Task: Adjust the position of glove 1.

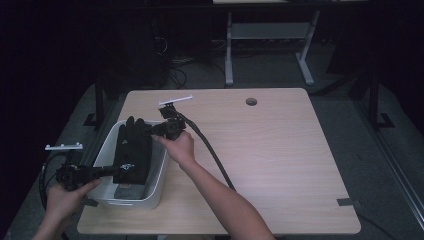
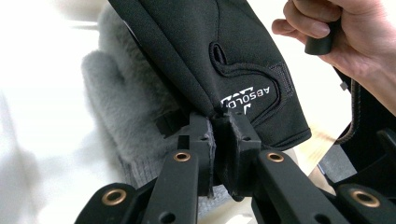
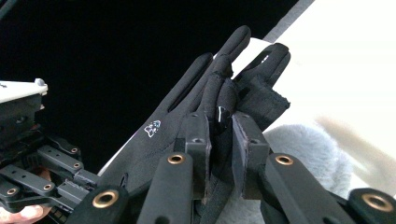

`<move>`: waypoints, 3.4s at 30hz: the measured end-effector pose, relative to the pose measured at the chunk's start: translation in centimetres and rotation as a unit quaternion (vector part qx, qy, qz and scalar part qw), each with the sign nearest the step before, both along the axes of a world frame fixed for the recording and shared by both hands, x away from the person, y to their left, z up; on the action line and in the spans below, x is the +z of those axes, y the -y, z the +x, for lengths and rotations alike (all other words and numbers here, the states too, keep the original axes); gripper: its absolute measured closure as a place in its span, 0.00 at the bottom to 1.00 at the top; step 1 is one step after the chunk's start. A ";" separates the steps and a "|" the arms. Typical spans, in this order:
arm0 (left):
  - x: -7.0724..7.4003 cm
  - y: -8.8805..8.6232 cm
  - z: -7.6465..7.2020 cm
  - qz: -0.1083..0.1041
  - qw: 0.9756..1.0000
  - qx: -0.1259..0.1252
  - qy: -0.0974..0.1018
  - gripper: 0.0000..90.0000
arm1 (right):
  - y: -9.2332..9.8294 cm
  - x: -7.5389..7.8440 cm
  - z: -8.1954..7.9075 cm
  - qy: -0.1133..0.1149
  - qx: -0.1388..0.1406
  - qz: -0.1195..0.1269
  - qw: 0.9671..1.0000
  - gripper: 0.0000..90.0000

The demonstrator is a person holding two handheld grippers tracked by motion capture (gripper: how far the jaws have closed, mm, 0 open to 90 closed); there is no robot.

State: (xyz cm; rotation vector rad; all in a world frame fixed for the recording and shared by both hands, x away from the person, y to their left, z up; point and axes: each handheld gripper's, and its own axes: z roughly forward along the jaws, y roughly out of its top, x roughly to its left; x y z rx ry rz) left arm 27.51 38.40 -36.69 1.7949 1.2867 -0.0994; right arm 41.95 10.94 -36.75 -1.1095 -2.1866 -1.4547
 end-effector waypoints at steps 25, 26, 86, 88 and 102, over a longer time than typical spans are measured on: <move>-2.0 -0.7 -0.1 -0.003 0.999 -0.006 -0.041 0.82 | -0.7 -2.9 0.0 -0.020 0.013 -0.053 0.998 0.79; -1.9 -0.8 -0.1 -0.003 0.999 -0.002 -0.040 0.81 | -0.6 -2.9 0.1 -0.016 0.012 -0.055 0.998 0.77; 2.6 2.1 1.4 -0.038 0.999 -0.016 0.016 0.51 | 8.5 1.8 0.7 -0.015 -0.018 0.023 0.999 0.49; 2.8 2.4 1.5 -0.036 0.999 -0.021 0.018 0.50 | 8.8 1.9 0.7 -0.015 -0.018 0.025 0.999 0.49; 3.5 4.4 2.0 -0.029 0.999 -0.035 0.025 0.46 | 11.2 2.2 0.5 -0.011 -0.030 0.028 0.999 0.48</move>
